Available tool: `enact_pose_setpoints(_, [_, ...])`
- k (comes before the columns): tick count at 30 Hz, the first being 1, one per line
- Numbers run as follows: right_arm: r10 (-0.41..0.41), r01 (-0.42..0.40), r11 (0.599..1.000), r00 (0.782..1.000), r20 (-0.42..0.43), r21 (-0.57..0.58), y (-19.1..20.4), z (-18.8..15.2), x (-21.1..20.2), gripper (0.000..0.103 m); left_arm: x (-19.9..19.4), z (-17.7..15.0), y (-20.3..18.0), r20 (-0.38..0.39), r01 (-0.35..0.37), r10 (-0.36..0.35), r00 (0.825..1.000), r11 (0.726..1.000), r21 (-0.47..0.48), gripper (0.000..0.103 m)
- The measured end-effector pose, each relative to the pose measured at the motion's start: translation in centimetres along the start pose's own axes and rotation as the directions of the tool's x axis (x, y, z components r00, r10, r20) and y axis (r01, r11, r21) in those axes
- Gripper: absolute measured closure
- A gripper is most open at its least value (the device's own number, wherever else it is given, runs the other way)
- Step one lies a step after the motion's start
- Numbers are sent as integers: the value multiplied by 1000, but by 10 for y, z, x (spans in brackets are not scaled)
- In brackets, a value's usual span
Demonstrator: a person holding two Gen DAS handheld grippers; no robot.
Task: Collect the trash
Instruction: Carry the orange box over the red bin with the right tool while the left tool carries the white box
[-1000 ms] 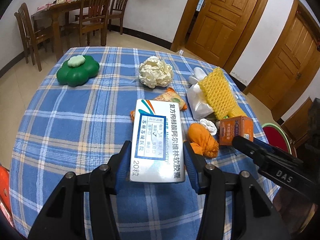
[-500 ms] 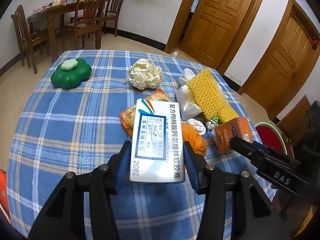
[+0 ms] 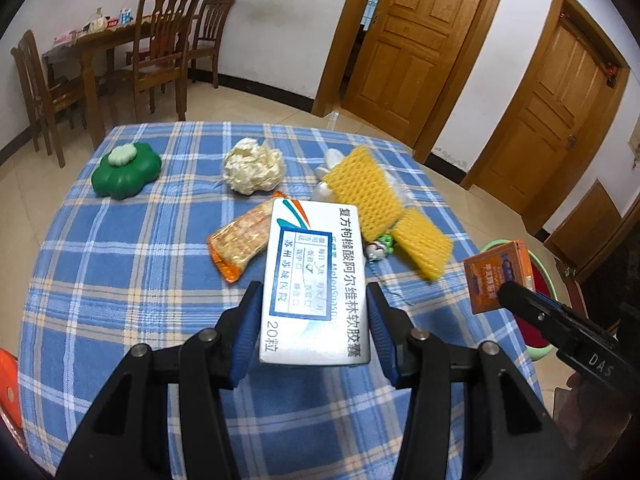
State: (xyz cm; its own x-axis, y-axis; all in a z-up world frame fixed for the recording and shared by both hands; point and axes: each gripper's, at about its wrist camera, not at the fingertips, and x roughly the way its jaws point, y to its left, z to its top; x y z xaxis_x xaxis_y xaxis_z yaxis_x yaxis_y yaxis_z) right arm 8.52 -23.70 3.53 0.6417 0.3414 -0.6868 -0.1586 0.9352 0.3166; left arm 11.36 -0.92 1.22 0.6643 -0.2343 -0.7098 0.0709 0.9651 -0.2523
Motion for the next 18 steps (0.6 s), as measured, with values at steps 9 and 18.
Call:
enact_pose_setpoints(9, [-38, 33, 997, 996, 82, 69, -27, -2, -43, 56, -16, 0, -32, 24, 36, -38, 999, 997, 64, 52])
enact_pose_setpoints(18, [-105, 88, 989, 985, 135, 121, -56, -7, -80, 56, -16, 0, -69, -5, 122, -122, 993, 987, 104, 52])
